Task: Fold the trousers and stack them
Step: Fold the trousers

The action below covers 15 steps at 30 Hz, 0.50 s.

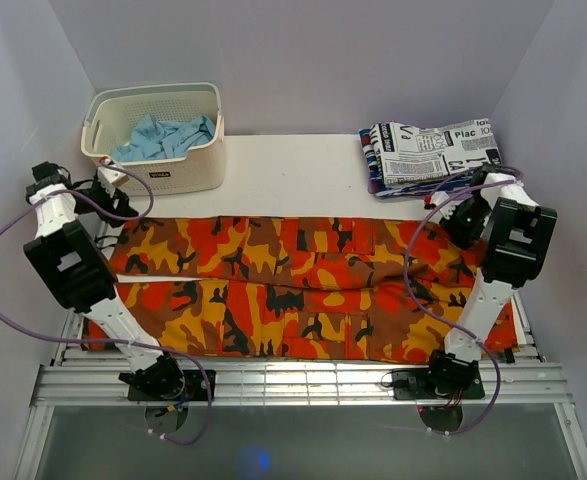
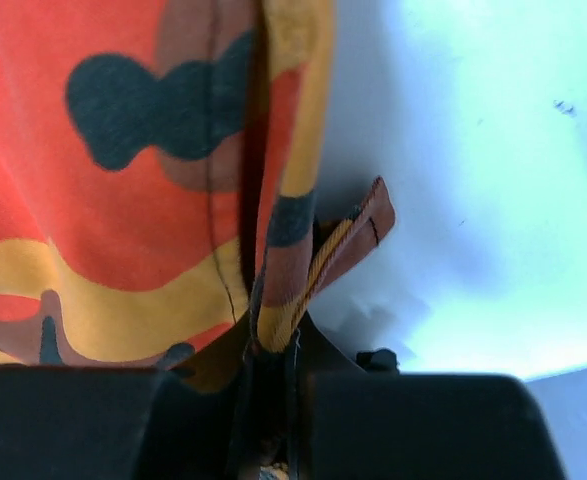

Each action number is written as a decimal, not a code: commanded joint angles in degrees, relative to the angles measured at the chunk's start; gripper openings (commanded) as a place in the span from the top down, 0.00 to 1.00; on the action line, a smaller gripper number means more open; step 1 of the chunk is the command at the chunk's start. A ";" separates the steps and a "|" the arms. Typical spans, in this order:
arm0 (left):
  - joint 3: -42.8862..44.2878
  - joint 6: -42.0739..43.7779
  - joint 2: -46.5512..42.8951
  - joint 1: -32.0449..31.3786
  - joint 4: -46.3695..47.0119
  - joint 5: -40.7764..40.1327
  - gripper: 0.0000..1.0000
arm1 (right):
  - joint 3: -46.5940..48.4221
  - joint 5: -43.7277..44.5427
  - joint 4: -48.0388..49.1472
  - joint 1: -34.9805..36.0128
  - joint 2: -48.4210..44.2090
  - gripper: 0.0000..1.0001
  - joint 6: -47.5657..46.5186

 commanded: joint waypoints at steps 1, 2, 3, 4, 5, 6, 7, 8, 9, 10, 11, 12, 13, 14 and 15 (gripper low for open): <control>5.32 10.10 4.48 -0.89 -5.32 -2.81 0.23 | -7.52 3.91 7.85 1.07 -8.30 0.92 -11.24; 6.12 10.63 5.72 -1.41 -5.32 -3.78 0.23 | -9.54 4.26 12.48 1.33 -9.72 0.92 -12.12; 6.82 11.33 6.78 -1.77 -5.14 -4.40 0.24 | -13.04 4.61 14.70 1.51 -11.04 0.92 -13.17; 7.09 11.51 7.75 -2.03 -4.88 -4.92 0.25 | -14.30 5.23 16.38 2.12 -12.80 0.92 -13.70; 6.83 11.52 9.24 -2.73 -4.18 -6.41 0.27 | -15.18 5.32 17.61 2.47 -13.34 0.92 -13.97; 6.31 11.34 9.77 -3.26 -3.57 -7.38 0.29 | -15.88 5.32 20.24 2.74 -13.69 0.92 -13.88; 5.60 11.34 10.30 -3.53 -2.52 -8.00 0.31 | -16.24 6.97 20.61 3.26 -13.96 0.92 -13.80; 4.12 11.51 11.26 -4.05 -2.16 -8.79 0.36 | -15.89 7.25 20.88 3.61 -13.87 0.92 -13.53; 3.23 11.69 11.54 -4.32 -1.98 -11.23 0.40 | -15.63 7.34 21.49 3.88 -13.78 0.92 -12.84; 2.44 11.95 11.89 -4.32 -2.33 -12.30 0.44 | -14.50 7.34 21.41 4.14 -13.52 0.92 -12.65; 0.87 12.39 12.32 -4.06 -2.85 -13.36 0.47 | -13.96 7.26 21.32 4.32 -13.61 0.92 -12.48; 0.07 13.27 12.24 -3.62 -4.60 -14.85 0.51 | -13.52 7.17 21.32 4.41 -13.52 0.92 -12.39; -0.90 14.49 12.07 -3.18 -5.14 -15.38 0.53 | -12.82 7.17 21.23 4.84 -13.52 0.92 -12.39; -2.82 14.94 11.80 -2.13 -5.75 -15.82 0.55 | -12.55 7.17 21.23 5.11 -13.61 0.92 -12.48; -3.71 15.64 10.93 -1.51 -7.24 -16.26 0.58 | -12.38 6.91 21.23 5.55 -13.87 0.92 -12.48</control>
